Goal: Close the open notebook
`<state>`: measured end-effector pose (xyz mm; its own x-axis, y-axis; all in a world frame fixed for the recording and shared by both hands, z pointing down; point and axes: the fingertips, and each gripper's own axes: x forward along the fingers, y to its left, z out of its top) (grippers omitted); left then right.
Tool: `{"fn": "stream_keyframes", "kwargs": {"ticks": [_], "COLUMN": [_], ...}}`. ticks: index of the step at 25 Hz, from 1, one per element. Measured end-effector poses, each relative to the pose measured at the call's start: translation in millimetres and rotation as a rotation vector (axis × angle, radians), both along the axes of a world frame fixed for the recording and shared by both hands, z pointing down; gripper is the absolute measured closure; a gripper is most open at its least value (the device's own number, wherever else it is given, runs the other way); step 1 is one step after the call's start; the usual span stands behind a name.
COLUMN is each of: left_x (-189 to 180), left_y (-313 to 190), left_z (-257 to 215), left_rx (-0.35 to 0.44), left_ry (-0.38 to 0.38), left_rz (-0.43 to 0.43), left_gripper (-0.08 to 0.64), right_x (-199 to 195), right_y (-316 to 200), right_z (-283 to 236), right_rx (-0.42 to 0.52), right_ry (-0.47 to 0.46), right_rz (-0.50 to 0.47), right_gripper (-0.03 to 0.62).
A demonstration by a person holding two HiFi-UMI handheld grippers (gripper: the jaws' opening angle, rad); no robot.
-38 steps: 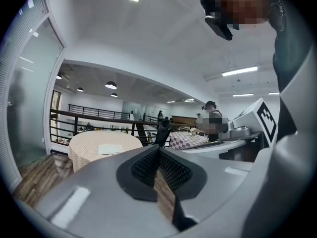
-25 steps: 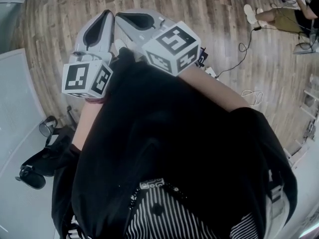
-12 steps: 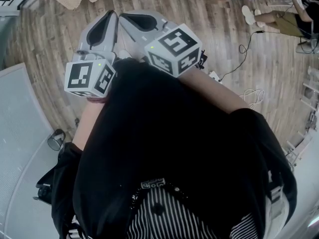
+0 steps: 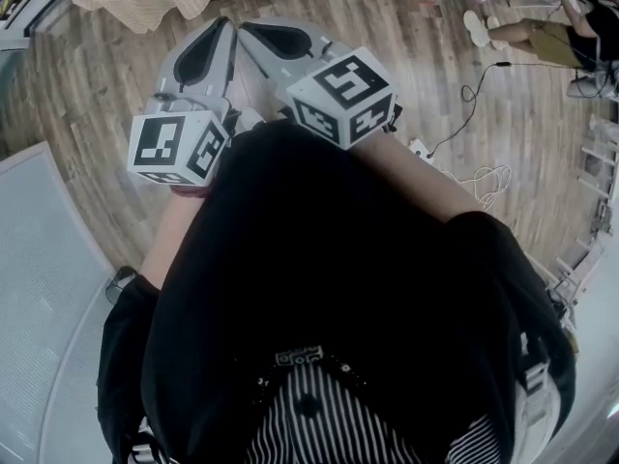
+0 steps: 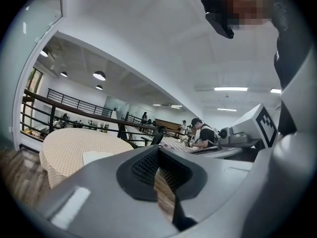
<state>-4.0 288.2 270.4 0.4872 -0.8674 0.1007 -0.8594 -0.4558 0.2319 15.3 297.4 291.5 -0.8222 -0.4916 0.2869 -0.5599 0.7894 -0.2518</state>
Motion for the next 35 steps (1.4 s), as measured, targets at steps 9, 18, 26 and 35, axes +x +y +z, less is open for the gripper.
{"fn": "stream_keyframes", "kwargs": {"ticks": [9, 18, 26, 35], "left_x": [-62, -91, -117, -133], "left_y": [-12, -29, -62, -135], "left_z": [0, 8, 15, 25], "left_rx": [0.014, 0.001, -0.01, -0.038], "left_ry": [0.005, -0.002, -0.012, -0.01], "left_rz": [-0.028, -0.044, -0.083, -0.108], "left_gripper": [0.558, 0.558, 0.558, 0.558], "right_x": [-61, -91, -116, -134], "right_y": [-13, -26, -60, -142], "right_z": [-2, 12, 20, 22], "right_rx": [0.021, -0.013, -0.031, -0.045], "right_ry": [0.01, 0.025, 0.019, 0.001], "right_rz": [-0.028, -0.074, -0.109, -0.121], "right_gripper": [0.592, 0.592, 0.592, 0.592]}}
